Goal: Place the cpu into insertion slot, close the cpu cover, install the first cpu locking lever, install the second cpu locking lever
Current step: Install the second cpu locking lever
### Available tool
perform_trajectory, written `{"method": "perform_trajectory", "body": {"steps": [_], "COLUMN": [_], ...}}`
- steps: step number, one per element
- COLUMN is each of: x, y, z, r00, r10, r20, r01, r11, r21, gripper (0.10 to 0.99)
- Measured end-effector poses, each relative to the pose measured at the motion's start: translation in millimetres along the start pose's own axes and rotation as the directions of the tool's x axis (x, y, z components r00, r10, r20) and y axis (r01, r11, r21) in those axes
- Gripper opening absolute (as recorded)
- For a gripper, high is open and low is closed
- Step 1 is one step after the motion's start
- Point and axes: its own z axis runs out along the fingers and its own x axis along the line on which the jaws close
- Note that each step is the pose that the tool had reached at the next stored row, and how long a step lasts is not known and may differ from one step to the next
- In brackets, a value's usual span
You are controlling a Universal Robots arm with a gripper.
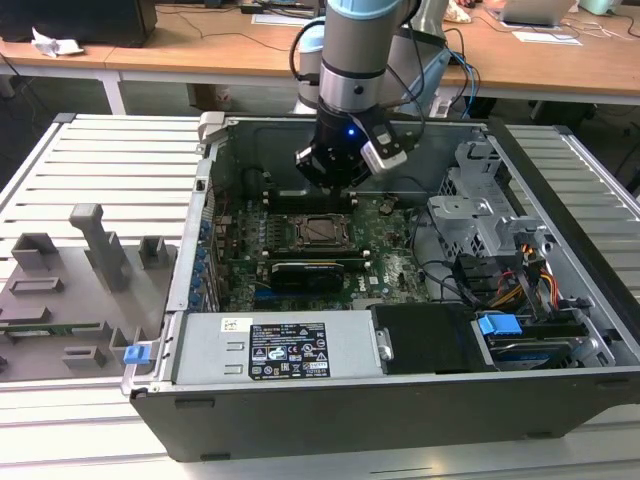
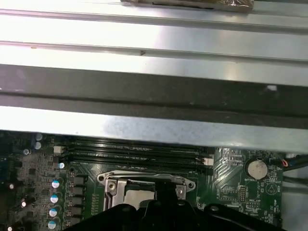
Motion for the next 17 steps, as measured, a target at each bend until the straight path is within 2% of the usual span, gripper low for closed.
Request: {"method": "perform_trajectory", "body": {"steps": [1,6,10,11,12,14,15,16,17], "x": [0.1,1.1,2.0,2.4,2.8,3.2,3.6,4.0,4.2], "y": [-1.0,-15.1,-29.6,-35.8,-41.4,-45.4,-48.7,-54.9,-57.8], "z": [-1.7,-2.4,-3.0,-3.3,-3.3,-3.3,-3.3,-3.1,-3.0], "r00": [1.0000,1.0000,1.0000,1.0000,1.0000,1.0000,1.0000,1.0000,1.0000], "r10": [0.000,0.000,0.000,0.000,0.000,-0.001,-0.001,-0.001,-0.001], "r20": [0.0006,0.0006,0.0008,0.0013,0.0025,0.0049,0.0066,0.0077,0.0076], "r01": [0.000,0.000,0.000,0.000,0.000,0.001,0.001,0.001,0.002], "r11": [1.0000,1.0000,1.0000,0.9999,0.9996,0.9978,0.9958,0.9944,0.9944], "r21": [0.000,-0.001,-0.004,-0.010,-0.028,-0.066,-0.092,-0.105,-0.106], "gripper": [0.106,0.106,0.106,0.106,0.106,0.106,0.106,0.106,0.106]}}
